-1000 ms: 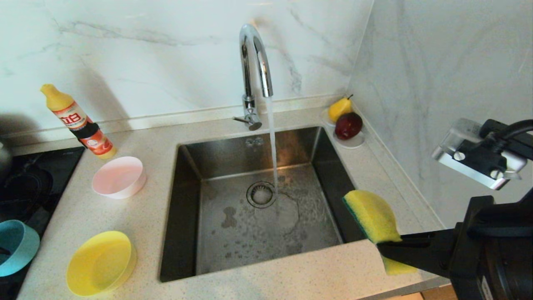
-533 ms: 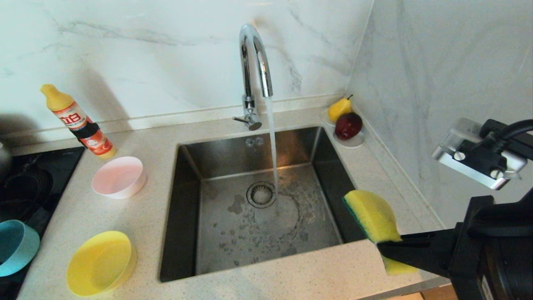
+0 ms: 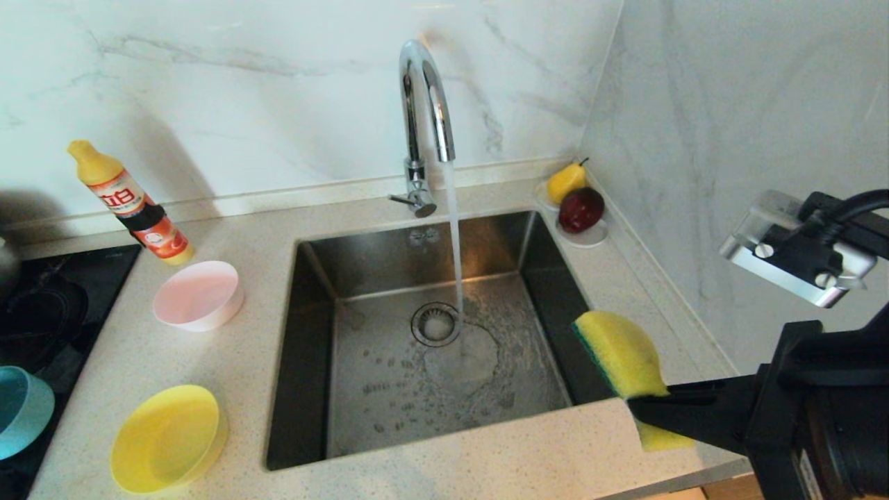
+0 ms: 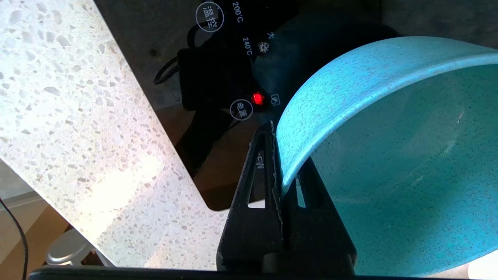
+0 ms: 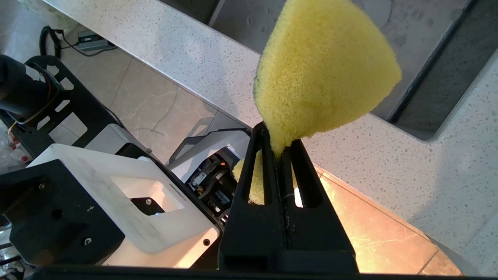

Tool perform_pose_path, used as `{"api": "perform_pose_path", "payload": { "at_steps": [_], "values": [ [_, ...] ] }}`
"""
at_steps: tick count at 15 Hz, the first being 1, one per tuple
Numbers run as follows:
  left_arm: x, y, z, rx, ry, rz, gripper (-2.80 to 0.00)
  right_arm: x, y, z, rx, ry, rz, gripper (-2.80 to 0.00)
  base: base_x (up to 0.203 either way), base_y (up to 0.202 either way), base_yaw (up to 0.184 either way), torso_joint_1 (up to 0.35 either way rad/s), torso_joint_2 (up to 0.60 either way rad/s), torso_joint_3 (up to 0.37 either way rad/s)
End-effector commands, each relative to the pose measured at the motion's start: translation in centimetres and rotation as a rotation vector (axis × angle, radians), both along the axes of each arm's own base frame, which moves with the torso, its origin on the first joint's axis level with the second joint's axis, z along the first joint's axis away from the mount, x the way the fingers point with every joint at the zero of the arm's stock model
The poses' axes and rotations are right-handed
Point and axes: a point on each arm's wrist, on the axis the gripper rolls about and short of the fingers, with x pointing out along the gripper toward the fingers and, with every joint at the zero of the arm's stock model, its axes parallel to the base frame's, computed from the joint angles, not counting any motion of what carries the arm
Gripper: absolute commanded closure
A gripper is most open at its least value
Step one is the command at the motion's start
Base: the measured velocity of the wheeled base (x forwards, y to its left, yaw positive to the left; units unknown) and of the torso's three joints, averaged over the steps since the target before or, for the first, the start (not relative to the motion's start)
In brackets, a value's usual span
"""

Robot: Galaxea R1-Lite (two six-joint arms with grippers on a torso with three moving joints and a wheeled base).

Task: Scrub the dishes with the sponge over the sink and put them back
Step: Pick up a bowl and the sponge, then wash the bowl

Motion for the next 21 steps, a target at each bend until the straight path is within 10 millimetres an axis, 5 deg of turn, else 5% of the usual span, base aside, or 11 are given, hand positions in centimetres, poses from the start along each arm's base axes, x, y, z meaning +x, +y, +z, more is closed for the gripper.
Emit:
{"api": "perform_pose_path", "payload": {
  "at_steps": [1,3,10,16,21],
  "values": [
    [-0.4,-0.4,1.3,0.026,-0.022,0.005,0.0,0.1,0.1,-0.1,-0.005,0.003,-0.002,0.0,0.0,0.0,0.0,0.0,0.0,0.0],
    [-1.0,-1.4,3.8,0.089,-0.065,0.005,0.0,0.1,0.0,-0.1,-0.004,0.002,-0.004,0.0,0.0,0.0,0.0,0.0,0.0,0.0],
    [-3.2,-9.8,19.5,0.351,-0.308,-0.251,0.0,0.0,-0.1,-0.3,-0.005,0.006,-0.003,0.0,0.0,0.0,0.0,0.0,0.0,0.0],
    [0.9,-19.6,21.8,0.354,-0.35,-0.763,0.0,0.0,0.0,-0.3,-0.005,0.01,-0.003,0.0,0.0,0.0,0.0,0.0,0.0,0.0],
    [4.1,-27.7,20.5,0.367,-0.285,-1.012,0.0,0.3,0.4,-0.4,-0.007,0.012,-0.007,0.0,0.0,0.0,0.0,0.0,0.0,0.0]
  ]
}}
